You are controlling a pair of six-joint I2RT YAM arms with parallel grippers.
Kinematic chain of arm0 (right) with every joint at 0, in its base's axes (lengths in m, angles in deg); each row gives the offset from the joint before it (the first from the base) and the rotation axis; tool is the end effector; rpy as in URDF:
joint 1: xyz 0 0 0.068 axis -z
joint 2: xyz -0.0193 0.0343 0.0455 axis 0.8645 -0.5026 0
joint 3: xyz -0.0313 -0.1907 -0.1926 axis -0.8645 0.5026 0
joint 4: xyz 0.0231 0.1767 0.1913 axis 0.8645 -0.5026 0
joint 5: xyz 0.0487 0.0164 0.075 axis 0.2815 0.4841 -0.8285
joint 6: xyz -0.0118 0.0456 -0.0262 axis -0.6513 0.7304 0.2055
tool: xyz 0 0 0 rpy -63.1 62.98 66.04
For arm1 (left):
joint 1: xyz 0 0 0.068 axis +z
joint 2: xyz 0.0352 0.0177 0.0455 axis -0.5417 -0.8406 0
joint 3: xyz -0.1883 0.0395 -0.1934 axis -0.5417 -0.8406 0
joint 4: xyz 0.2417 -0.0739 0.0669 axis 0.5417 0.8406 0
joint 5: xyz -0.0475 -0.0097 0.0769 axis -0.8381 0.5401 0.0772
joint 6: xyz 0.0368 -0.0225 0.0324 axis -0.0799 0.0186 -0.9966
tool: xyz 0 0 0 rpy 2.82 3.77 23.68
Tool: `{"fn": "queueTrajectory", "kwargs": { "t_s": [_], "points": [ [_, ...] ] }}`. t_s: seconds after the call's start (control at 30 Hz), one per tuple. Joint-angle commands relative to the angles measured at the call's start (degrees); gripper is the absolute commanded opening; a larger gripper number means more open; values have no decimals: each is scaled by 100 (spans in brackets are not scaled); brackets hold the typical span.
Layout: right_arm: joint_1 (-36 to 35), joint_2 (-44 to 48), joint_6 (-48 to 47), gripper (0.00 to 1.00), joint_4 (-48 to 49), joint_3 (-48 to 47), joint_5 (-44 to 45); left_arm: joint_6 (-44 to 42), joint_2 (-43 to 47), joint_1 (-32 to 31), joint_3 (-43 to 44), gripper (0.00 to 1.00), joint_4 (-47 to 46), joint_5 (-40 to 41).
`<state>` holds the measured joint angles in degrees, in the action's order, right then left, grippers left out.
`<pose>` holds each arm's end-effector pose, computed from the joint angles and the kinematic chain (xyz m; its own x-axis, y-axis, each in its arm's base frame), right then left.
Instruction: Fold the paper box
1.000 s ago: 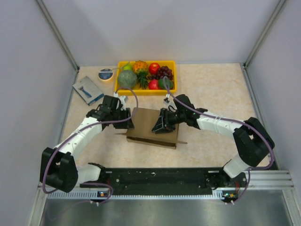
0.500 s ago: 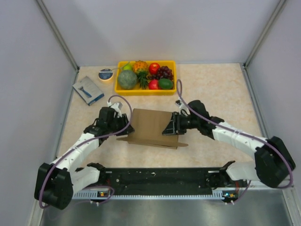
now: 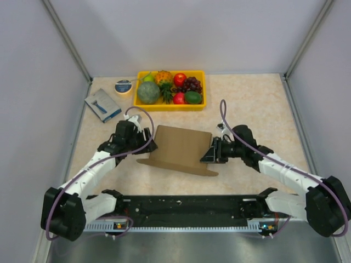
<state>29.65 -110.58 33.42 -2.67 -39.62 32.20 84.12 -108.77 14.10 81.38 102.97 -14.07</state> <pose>0.1768 0.1273 0.1919 -0.9407 0.0664 -0.3328 -0.2400 0.5631 0.7908 0.2047 -0.0773 0.2167 -0.8041 -0.2085 -0.5568 0.0943 0.8799 -0.4657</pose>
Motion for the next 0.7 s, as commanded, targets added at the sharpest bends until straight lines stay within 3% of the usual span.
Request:
{"fn": "queueTrajectory", "kwargs": {
  "t_s": [0.0, 0.13, 0.3, 0.37, 0.4, 0.43, 0.5, 0.67],
  "points": [
    [55, 74, -53, 33, 222, -636, -300, -160, -301, 15, 269, 63, 312, 431],
    [55, -243, 423, 33, 1341, 48, -689, -2, -767, 15, -337, 44, -257, 169],
    [117, -358, -94, 33, 886, 393, -83, 147, -751, -20, -620, 32, -340, 334],
    [152, -271, -341, 33, 437, 113, 85, 148, -419, -20, -479, 36, -120, 335],
    [152, -192, -368, 33, 253, 7, 68, 148, -268, -20, -348, 42, -40, 292],
    [161, -104, -351, 33, 147, -81, 24, 148, -101, -20, -295, 57, 74, 265],
    [161, 116, -359, 34, 15, -345, 32, 139, 251, -20, -198, 67, 92, 317],
    [161, -207, -289, 36, 583, -84, -55, 130, -115, -11, -443, 65, -162, 239]
  ]
}}
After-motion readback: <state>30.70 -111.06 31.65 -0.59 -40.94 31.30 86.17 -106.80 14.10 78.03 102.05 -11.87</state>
